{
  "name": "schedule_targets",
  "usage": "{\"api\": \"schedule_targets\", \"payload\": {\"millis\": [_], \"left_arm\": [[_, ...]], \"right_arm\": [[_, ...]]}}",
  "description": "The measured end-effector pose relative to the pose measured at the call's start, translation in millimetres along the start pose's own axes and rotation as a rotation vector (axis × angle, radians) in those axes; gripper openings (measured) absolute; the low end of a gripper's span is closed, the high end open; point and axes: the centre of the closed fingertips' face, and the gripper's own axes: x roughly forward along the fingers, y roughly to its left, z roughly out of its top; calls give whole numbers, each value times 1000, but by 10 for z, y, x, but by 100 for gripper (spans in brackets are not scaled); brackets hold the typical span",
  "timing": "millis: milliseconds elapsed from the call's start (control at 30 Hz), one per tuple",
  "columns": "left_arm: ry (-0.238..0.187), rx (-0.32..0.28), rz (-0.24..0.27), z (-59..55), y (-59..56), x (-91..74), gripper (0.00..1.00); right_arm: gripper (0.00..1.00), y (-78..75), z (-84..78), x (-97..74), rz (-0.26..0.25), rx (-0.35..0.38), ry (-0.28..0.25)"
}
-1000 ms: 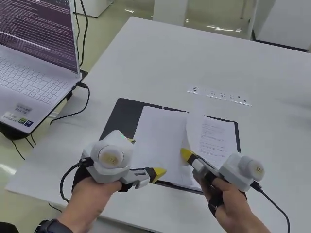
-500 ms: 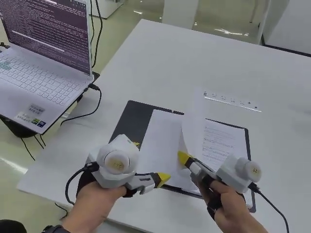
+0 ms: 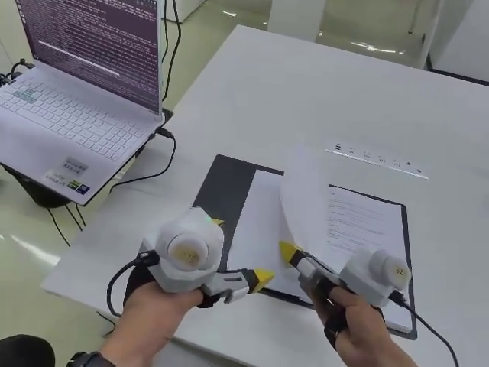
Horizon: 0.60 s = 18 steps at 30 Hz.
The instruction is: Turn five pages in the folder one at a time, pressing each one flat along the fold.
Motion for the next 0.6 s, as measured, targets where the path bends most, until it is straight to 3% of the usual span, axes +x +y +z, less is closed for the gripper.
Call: {"api": "schedule_targets", "payload": {"millis": [233, 600], "left_arm": [[-13, -27, 24, -18, 104, -88, 71], [-31, -53, 39, -5, 145, -162, 71]], "right_arm": [[0, 36, -82, 114, 0, 16, 14], [0, 63, -196, 345, -17, 81, -7]]}}
